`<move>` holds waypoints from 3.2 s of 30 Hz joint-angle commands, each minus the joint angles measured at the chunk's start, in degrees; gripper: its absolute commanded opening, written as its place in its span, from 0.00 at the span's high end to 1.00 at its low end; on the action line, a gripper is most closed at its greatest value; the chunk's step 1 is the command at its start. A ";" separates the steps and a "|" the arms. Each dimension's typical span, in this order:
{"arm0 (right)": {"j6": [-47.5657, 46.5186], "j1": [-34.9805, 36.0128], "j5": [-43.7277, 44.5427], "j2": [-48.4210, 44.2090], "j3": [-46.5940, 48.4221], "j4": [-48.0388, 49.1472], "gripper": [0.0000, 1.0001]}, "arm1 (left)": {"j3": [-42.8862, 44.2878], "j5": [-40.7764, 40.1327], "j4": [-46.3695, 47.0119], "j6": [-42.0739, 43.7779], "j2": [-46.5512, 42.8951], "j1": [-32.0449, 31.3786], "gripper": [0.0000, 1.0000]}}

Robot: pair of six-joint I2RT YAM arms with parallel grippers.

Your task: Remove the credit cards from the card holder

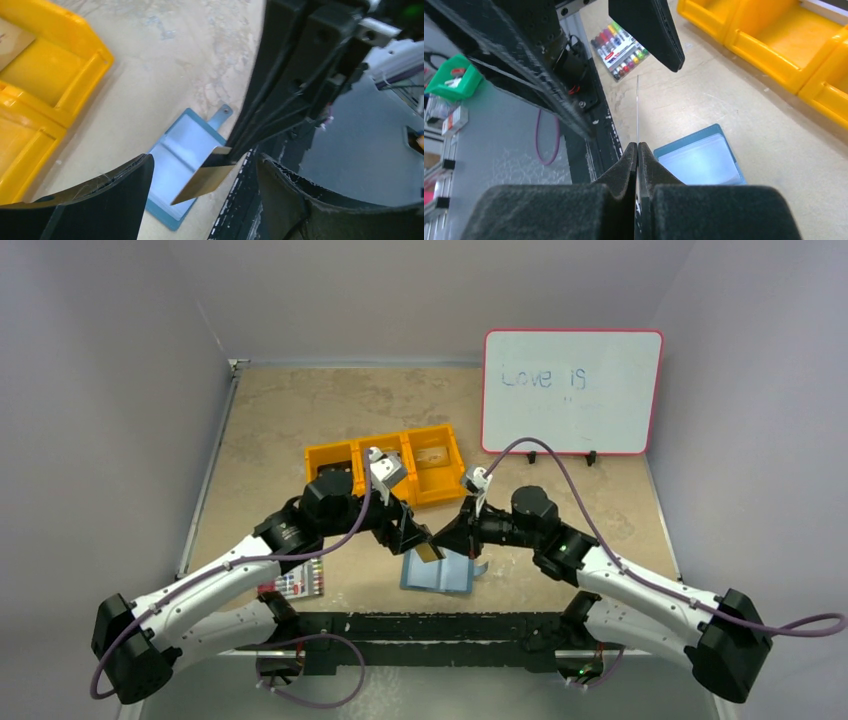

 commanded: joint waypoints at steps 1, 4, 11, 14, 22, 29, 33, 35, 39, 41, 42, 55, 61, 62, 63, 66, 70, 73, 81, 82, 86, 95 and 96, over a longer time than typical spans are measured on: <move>-5.67 -0.29 -8.11 2.19 3.89 -1.34 1.00 | 4.93 11.76 -0.59 5.15 1.08 0.12 0.27; -6.85 -0.27 -11.37 3.62 4.62 -0.89 1.00 | 5.52 15.31 -2.97 5.75 2.98 0.19 0.31; -7.83 -0.27 -13.60 3.98 5.33 -1.61 1.00 | 8.06 17.52 -9.90 8.42 5.28 0.19 0.41; -8.14 -0.27 -13.94 3.95 5.27 -1.46 1.00 | 7.86 16.58 -11.25 8.85 4.44 0.15 0.43; -8.92 -0.28 -15.31 4.75 6.10 -2.12 1.00 | 8.38 15.41 -15.34 10.81 3.40 0.13 0.59; -9.16 -0.31 -15.55 5.56 6.84 -1.72 1.00 | 8.04 13.73 -16.06 11.61 2.98 0.13 0.97; -8.92 -0.29 -14.69 6.39 7.65 -2.77 0.86 | 6.02 13.17 -13.38 10.26 1.81 0.17 1.00; -8.80 -0.27 -14.01 6.48 7.88 -2.93 0.64 | 4.54 12.59 -10.67 9.11 0.77 0.17 1.00; -8.93 -0.27 -12.33 6.66 8.56 -2.91 0.47 | 1.87 12.19 -5.96 7.40 -1.69 0.13 1.00; -9.82 -0.27 -10.90 6.91 9.55 -3.96 0.44 | 1.17 12.11 -4.92 7.24 -2.28 0.13 1.00; -10.20 -0.27 -8.46 6.82 10.04 -4.26 0.44 | 0.92 11.92 -4.76 7.42 -2.39 0.12 1.00; -18.89 -0.27 -4.86 -3.48 4.04 5.63 0.23 | -4.61 11.93 4.74 6.58 -6.41 0.12 1.00; -24.85 -0.27 -10.06 4.75 10.15 -3.44 0.31 | -6.55 11.45 8.01 6.23 -8.44 0.13 1.00; -25.89 -0.27 -10.95 5.88 10.84 -3.89 0.36 | -6.63 11.41 8.16 6.21 -8.58 0.16 1.00; -26.62 -0.31 -11.91 6.98 11.47 -4.45 0.40 | -6.65 11.24 8.31 6.25 -8.64 0.20 1.00; -28.46 -0.27 -15.14 8.99 12.98 -7.14 0.48 | -6.53 11.03 7.78 6.83 -8.99 0.12 1.00; -29.33 -0.27 -17.68 9.31 13.68 -8.51 0.53 | -5.65 10.37 4.90 8.52 -9.20 0.15 1.00; -29.61 -0.27 -18.60 8.21 13.24 -8.36 0.59 | -5.09 9.77 2.81 9.53 -9.26 0.12 1.00; -28.77 -0.28 -22.40 8.29 12.33 -4.85 0.81 | -5.28 9.82 2.50 9.77 -9.35 0.12 1.00; -28.80 -0.27 -22.63 8.86 12.47 -5.09 0.82 | -5.32 9.88 2.74 9.77 -9.52 0.13 1.00; -28.81 -0.27 -23.41 10.78 13.41 -6.71 0.85 | -6.29 9.54 3.24 10.27 -10.27 0.12 1.00; -29.72 -0.27 -24.41 12.66 14.41 -8.89 0.90 | -6.59 8.31 0.98 11.86 -10.74 0.13 1.00; -29.76 -0.31 -24.39 12.39 14.41 -8.58 0.91 | -6.59 8.17 0.80 11.91 -10.77 0.13 1.00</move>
